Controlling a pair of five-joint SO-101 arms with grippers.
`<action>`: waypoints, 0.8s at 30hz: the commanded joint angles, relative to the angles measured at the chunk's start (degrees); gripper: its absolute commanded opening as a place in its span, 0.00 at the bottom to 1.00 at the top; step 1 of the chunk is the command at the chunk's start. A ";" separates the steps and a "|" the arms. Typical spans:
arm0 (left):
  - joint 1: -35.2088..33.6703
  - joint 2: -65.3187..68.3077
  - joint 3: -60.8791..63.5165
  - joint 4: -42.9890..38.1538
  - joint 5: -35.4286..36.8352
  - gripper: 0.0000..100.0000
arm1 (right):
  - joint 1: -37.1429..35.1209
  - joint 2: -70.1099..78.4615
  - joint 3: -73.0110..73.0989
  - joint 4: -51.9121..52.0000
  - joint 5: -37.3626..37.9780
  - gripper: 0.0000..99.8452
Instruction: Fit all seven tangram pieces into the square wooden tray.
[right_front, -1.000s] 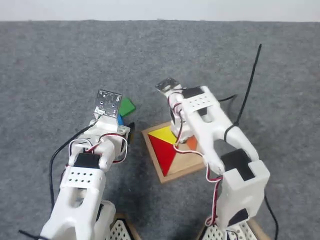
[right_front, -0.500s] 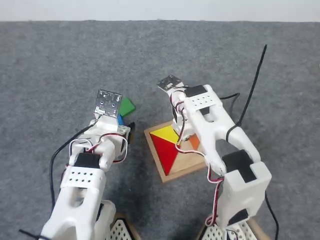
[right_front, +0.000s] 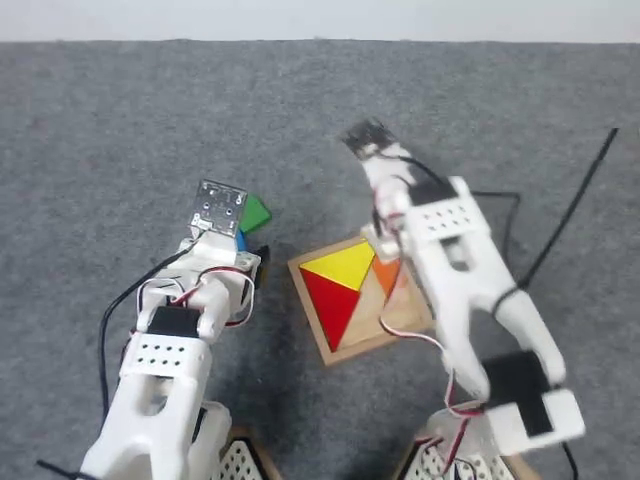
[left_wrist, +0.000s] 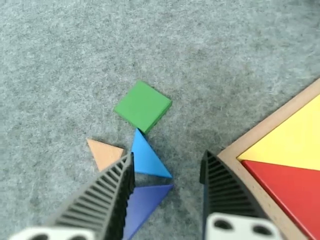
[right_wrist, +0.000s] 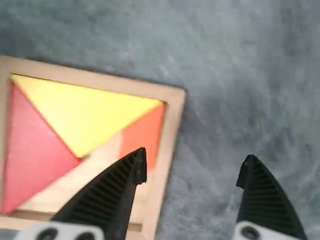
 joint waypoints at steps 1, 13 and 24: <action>-0.53 -1.14 -4.26 4.22 -0.53 0.20 | 5.32 -7.34 8.09 -5.58 -0.70 0.28; -1.67 22.51 -31.43 29.63 -8.18 0.21 | 15.43 -25.01 29.36 -14.29 -0.88 0.04; -3.34 53.01 -62.55 40.88 -5.98 0.21 | 15.25 -18.95 30.59 -15.69 -1.85 0.03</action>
